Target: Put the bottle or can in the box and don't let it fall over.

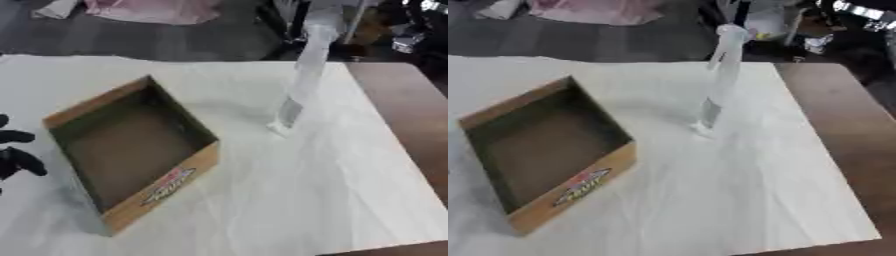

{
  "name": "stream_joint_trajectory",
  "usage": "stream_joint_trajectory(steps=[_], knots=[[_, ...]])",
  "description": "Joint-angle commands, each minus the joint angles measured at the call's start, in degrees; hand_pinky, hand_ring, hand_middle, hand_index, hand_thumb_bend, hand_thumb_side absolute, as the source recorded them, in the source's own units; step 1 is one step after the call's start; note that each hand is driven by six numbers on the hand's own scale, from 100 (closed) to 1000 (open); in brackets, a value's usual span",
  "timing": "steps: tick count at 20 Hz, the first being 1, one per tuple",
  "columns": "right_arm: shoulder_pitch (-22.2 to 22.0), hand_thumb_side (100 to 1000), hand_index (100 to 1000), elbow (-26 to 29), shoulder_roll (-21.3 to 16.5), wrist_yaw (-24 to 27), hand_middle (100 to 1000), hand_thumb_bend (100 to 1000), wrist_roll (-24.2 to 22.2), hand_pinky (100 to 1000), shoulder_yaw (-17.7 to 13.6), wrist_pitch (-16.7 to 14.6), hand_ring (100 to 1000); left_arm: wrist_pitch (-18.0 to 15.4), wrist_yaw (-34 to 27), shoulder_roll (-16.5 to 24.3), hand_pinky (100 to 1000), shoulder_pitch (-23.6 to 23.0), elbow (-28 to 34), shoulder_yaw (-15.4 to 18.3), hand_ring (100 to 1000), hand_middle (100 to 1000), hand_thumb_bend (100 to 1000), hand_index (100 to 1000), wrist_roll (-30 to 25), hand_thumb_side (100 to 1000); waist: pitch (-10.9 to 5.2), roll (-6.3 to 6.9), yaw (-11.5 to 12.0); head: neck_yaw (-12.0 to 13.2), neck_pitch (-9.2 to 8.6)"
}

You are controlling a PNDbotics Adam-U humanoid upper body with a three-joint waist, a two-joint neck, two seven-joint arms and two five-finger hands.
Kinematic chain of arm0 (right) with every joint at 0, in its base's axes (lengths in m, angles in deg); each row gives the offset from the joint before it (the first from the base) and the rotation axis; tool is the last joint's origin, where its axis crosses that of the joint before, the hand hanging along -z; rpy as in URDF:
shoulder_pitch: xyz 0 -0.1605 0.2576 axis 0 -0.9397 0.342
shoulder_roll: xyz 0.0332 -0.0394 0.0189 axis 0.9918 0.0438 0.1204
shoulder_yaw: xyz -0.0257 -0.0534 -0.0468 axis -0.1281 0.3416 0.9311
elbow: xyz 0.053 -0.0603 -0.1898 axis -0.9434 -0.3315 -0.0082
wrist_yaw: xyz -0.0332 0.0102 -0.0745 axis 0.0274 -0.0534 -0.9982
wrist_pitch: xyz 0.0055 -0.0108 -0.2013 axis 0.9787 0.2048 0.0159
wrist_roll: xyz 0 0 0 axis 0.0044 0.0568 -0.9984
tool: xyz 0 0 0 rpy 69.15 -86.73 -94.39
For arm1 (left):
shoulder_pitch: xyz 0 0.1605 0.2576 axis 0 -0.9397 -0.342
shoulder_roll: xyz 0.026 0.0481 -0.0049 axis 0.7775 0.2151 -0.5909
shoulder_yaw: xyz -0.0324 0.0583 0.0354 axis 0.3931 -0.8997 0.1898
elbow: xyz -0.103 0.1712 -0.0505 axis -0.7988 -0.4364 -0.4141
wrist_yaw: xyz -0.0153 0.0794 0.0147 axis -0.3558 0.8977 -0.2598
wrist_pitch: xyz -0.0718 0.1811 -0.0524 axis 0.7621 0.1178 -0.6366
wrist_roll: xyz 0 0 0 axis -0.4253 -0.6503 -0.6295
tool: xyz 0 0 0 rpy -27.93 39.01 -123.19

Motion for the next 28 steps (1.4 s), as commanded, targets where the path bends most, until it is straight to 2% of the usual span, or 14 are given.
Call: stream_joint_trajectory(steps=[1, 9, 15, 18, 28], knots=[[1.84, 369, 977, 0.36, -0.05, -1.15, 1000, 273, -15.50, 989, -0.22, -16.79, 1000, -0.05, -0.43, 0.47, 523, 0.58, 1.01, 0.03, 535, 670, 155, 903, -0.34, 770, -1.19, 0.01, 0.25, -0.25, -1.18], [2.80, 351, 986, 0.30, 1.46, -1.36, 1000, 278, -15.50, 998, 0.03, -17.94, 1000, -0.05, -0.27, 0.50, 522, 0.64, 1.01, -0.01, 534, 670, 154, 903, -0.51, 772, -0.92, -0.15, 0.91, 0.32, -1.33], [3.53, 300, 990, 1.08, 1.30, 0.27, 1000, 308, -15.50, 1000, -0.54, -17.53, 1000, 0.01, 0.04, 0.56, 522, 0.66, 1.01, -0.05, 533, 669, 154, 903, -0.71, 774, -0.66, -0.41, 1.22, 0.28, -1.68], [3.92, 303, 991, 1.65, 1.25, 1.87, 1000, 299, -15.50, 1000, -0.58, -17.41, 1000, 0.04, 0.29, 0.65, 521, 0.73, 1.01, -0.08, 532, 668, 153, 902, -0.86, 775, -0.40, -0.66, 1.44, 0.05, -1.92], [3.42, 318, 985, 2.74, 0.91, 6.23, 1000, 293, -15.50, 1000, 2.79, -19.94, 1000, 0.09, 1.41, 0.85, 520, 0.99, 1.01, 0.02, 529, 668, 153, 902, -0.84, 781, 0.89, -1.57, 1.81, -0.54, -2.30]])
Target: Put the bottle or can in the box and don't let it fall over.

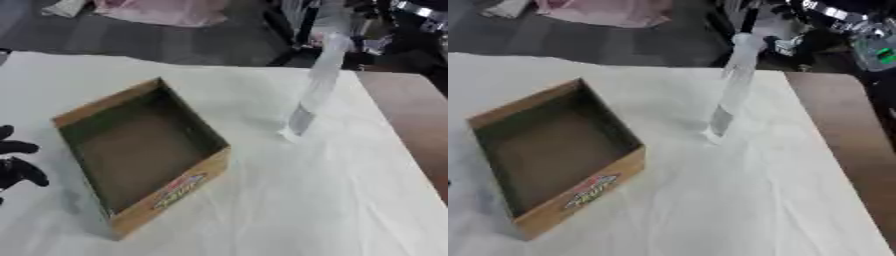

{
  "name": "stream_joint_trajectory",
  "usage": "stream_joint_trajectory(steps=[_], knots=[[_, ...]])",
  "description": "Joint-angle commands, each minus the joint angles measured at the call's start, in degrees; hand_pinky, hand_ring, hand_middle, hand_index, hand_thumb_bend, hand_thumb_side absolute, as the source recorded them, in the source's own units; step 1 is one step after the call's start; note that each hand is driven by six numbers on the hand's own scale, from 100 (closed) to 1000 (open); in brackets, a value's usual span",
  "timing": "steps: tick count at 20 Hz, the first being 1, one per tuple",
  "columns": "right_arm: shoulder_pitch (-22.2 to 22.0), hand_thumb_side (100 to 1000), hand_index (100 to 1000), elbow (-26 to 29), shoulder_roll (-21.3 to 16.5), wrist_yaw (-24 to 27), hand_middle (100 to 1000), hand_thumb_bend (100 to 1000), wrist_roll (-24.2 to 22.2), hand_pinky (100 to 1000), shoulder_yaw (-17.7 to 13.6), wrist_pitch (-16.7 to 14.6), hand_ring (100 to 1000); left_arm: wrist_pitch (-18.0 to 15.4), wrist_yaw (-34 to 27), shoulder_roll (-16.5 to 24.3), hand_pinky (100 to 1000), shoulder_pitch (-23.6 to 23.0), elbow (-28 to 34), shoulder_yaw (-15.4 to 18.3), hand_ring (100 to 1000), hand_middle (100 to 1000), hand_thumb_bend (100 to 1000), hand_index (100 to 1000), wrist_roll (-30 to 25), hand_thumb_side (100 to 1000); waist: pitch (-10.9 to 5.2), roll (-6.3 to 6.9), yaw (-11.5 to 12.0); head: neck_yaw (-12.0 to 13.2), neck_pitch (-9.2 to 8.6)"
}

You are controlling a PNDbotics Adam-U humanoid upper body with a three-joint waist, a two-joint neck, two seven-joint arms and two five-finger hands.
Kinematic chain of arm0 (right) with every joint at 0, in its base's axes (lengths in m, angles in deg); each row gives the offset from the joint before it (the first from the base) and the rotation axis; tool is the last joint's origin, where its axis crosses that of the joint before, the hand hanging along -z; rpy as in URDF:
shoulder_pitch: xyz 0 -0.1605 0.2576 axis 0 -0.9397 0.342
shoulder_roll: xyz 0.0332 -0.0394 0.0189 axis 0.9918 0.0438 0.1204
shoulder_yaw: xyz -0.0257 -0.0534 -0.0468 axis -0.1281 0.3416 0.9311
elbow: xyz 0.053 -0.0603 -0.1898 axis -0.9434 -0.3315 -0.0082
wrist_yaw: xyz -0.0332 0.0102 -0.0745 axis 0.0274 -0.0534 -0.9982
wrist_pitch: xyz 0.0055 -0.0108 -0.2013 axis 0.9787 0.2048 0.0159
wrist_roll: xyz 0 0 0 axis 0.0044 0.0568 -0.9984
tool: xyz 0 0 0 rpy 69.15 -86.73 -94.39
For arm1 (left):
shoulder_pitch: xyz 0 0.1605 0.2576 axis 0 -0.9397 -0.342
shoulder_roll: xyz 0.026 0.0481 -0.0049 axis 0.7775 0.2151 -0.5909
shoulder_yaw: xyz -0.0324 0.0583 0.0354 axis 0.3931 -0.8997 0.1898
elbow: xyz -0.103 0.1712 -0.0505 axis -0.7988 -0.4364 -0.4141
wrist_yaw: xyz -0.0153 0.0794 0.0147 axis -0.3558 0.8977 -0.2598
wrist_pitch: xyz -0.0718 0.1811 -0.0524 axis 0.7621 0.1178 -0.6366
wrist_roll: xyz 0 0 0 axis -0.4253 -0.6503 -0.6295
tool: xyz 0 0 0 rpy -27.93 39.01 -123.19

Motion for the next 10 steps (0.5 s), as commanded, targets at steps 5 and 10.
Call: stream_joint_trajectory(steps=[5, 10], knots=[[0.48, 305, 977, 2.76, -2.33, 1.66, 1000, 310, -17.23, 1000, 2.82, -18.79, 1000, -0.12, 0.91, 0.96, 519, 0.54, 1.01, 0.09, 529, 668, 153, 903, -0.15, 783, -0.28, -0.13, -0.31, -0.16, -0.45], [-0.05, 294, 969, 3.69, -3.59, 1.59, 1000, 323, -17.23, 992, 2.75, -18.81, 1000, -0.10, 1.15, 1.04, 520, 0.55, 1.01, 0.07, 529, 668, 154, 903, -0.15, 783, -0.23, -0.39, -0.66, -0.11, -0.01]])
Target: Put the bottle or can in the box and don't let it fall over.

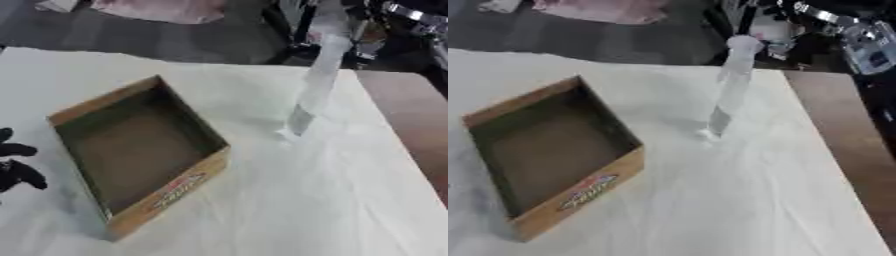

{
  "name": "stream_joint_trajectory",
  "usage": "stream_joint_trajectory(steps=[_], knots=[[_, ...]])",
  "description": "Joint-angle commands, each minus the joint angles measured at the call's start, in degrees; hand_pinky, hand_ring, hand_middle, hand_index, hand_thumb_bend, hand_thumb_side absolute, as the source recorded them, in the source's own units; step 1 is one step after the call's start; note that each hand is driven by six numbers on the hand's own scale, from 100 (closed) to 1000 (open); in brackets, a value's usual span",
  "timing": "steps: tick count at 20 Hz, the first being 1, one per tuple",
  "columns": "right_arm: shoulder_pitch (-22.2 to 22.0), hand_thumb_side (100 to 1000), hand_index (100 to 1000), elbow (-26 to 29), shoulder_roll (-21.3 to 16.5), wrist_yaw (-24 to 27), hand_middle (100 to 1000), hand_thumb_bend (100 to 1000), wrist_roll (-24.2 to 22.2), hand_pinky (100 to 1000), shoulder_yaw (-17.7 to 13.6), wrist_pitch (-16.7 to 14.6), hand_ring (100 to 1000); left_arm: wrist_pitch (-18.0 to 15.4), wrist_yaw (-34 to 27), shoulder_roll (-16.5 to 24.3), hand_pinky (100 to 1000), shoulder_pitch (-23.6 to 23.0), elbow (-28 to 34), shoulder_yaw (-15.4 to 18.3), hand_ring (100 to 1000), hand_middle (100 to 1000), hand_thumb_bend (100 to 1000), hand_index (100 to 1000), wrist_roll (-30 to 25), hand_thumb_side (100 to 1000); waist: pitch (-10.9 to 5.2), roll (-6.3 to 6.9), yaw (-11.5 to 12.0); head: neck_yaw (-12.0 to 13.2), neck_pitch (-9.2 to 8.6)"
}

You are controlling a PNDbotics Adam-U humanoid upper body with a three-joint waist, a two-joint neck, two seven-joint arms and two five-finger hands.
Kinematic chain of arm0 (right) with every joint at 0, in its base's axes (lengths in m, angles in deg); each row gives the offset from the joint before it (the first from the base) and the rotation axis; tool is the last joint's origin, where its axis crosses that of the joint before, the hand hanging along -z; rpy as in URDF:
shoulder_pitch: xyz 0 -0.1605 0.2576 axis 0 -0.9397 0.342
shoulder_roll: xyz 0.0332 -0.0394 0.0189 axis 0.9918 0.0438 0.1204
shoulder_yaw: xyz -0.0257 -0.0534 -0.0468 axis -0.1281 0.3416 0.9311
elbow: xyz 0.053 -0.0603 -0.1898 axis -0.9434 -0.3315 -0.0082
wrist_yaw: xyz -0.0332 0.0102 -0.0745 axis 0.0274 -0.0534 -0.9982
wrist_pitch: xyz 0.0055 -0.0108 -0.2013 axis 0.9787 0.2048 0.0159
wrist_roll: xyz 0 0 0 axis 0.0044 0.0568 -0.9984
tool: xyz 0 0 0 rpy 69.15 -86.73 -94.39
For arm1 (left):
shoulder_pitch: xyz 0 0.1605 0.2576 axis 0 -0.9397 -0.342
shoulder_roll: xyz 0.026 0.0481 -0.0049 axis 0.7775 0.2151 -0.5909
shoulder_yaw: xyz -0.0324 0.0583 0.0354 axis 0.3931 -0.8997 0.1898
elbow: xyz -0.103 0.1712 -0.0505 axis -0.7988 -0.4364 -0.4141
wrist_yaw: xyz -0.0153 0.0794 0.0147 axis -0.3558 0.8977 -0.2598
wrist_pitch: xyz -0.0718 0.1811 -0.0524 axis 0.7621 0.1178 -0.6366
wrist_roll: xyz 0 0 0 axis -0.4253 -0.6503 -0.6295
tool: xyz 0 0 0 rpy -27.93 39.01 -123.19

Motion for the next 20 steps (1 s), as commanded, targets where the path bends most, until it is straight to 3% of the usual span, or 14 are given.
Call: stream_joint_trajectory(steps=[1, 6, 12, 16, 20], knots=[[0.84, 284, 964, 1.54, -3.25, -0.05, 1000, 325, -17.88, 983, -0.63, -18.13, 1000, -0.06, 0.37, 0.98, 520, 0.54, 1.01, 0.06, 529, 668, 155, 903, -0.20, 784, -0.77, 0.04, -0.24, -0.13, 0.10], [1.06, 228, 957, 2.36, -4.82, -0.20, 1000, 326, -17.88, 971, -3.34, -17.24, 1000, 0.02, 0.50, 0.95, 521, 0.37, 1.01, 0.13, 529, 668, 154, 903, -0.29, 782, -0.98, -0.05, -0.40, -0.23, 0.15], [1.30, 211, 951, 4.36, -6.66, 2.17, 1000, 323, -17.88, 964, -3.57, -15.92, 1000, -0.05, 0.45, 1.17, 521, -0.06, 1.01, 0.39, 529, 668, 152, 902, -0.17, 779, -1.59, -0.03, -1.16, 0.25, 0.63], [0.60, 234, 952, 6.00, -7.03, 4.61, 1000, 327, -17.88, 965, -0.98, -17.14, 1000, -0.17, 0.36, 1.43, 522, -0.33, 1.01, 0.59, 530, 669, 150, 902, 0.05, 776, -2.07, 0.01, -1.86, 0.81, 0.94], [-0.37, 266, 954, 9.40, -6.72, 7.92, 1000, 333, -17.88, 970, 4.25, -18.09, 1000, -0.32, 0.24, 1.61, 523, -0.57, 1.01, 0.67, 530, 669, 149, 902, 0.12, 774, -2.48, 0.14, -2.25, 0.95, 1.20]])
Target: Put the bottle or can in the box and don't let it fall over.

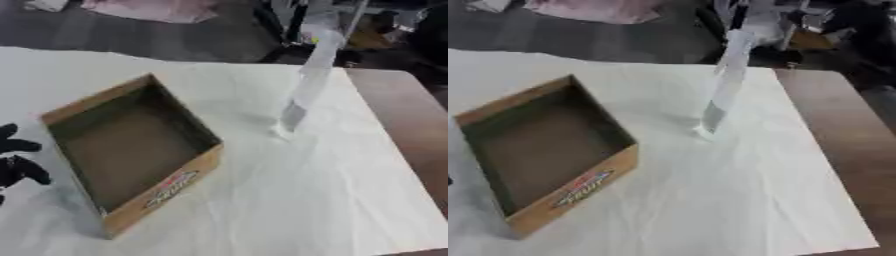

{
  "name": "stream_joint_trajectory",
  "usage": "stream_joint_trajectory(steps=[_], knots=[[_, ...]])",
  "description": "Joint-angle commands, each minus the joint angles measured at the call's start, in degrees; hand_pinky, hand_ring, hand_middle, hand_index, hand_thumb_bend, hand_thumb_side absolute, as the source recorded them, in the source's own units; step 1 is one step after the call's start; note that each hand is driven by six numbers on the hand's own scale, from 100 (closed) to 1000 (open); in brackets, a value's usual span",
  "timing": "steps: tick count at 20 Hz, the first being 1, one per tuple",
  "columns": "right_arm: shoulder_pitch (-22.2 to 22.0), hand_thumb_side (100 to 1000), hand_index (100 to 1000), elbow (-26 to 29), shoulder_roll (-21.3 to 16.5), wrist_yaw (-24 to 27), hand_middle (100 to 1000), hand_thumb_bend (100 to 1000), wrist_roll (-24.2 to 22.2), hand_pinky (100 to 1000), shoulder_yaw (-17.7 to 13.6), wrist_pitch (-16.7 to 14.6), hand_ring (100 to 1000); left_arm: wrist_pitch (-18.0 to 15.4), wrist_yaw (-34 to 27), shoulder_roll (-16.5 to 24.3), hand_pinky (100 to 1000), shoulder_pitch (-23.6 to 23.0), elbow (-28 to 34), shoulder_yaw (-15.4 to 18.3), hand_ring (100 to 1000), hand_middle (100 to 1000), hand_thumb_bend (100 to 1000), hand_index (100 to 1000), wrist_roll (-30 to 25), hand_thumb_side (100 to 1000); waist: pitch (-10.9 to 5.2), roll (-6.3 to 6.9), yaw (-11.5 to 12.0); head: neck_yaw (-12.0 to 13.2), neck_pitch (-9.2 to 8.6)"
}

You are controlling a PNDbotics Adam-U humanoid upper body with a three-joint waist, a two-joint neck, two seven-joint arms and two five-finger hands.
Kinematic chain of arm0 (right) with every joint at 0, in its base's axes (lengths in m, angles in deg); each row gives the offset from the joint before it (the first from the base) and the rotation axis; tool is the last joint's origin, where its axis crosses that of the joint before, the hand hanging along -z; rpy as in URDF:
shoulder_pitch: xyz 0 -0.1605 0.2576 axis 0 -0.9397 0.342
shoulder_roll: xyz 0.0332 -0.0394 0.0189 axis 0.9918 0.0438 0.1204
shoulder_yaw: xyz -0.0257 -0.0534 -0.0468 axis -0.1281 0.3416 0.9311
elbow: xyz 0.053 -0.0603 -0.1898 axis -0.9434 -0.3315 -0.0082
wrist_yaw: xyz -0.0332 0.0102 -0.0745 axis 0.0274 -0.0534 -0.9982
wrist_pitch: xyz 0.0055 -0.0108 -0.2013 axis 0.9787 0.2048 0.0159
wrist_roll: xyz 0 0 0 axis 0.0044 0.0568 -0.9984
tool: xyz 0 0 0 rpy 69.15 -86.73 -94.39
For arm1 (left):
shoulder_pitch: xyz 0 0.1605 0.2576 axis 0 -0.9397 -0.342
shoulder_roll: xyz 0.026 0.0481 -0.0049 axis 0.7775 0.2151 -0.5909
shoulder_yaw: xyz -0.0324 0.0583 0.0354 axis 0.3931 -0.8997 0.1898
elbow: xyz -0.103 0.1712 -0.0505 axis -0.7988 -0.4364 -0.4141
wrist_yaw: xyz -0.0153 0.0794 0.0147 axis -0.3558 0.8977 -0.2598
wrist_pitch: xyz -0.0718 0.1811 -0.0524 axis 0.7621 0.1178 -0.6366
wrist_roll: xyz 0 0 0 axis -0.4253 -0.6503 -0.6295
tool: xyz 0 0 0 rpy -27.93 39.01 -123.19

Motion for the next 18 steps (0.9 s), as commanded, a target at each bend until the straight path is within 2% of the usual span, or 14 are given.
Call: stream_joint_trajectory(steps=[1, 3, 6, 8, 18], knots=[[0.44, 275, 955, 3.96, -2.10, 3.39, 1000, 331, -17.69, 971, 3.99, -18.32, 1000, -0.28, 0.10, 1.50, 523, 0.03, 1.01, 0.51, 530, 669, 149, 903, 0.07, 774, -1.43, 0.31, -0.23, 0.14, 0.26], [0.07, 288, 958, 5.38, -1.82, 5.50, 1000, 323, -17.69, 977, 6.31, -18.34, 1000, -0.26, 0.00, 1.50, 523, 0.01, 1.01, 0.45, 530, 669, 149, 903, 0.00, 774, -1.57, 0.36, -0.17, 0.06, 0.24], [-0.07, 300, 960, 6.01, -1.36, 8.29, 1000, 309, -17.69, 986, 7.99, -18.35, 1000, -0.16, -0.10, 1.48, 523, -0.01, 1.01, 0.40, 529, 669, 150, 903, -0.15, 774, -1.69, 0.37, -0.01, -0.12, 0.24], [-0.04, 308, 944, 5.99, -1.04, 9.64, 1000, 281, -17.69, 993, 8.58, -18.35, 1000, -0.08, -0.12, 1.43, 523, -0.03, 1.01, 0.43, 529, 669, 150, 903, -0.17, 775, -1.68, 0.35, 0.08, -0.18, 0.17], [0.08, 310, 952, 5.97, 0.00, 11.71, 1000, 290, -17.69, 1000, 10.18, -18.22, 1000, 0.19, 0.16, 1.20, 523, 0.08, 1.01, 0.36, 527, 669, 151, 903, -0.43, 779, -1.17, 0.16, 0.29, -0.38, 0.09]])
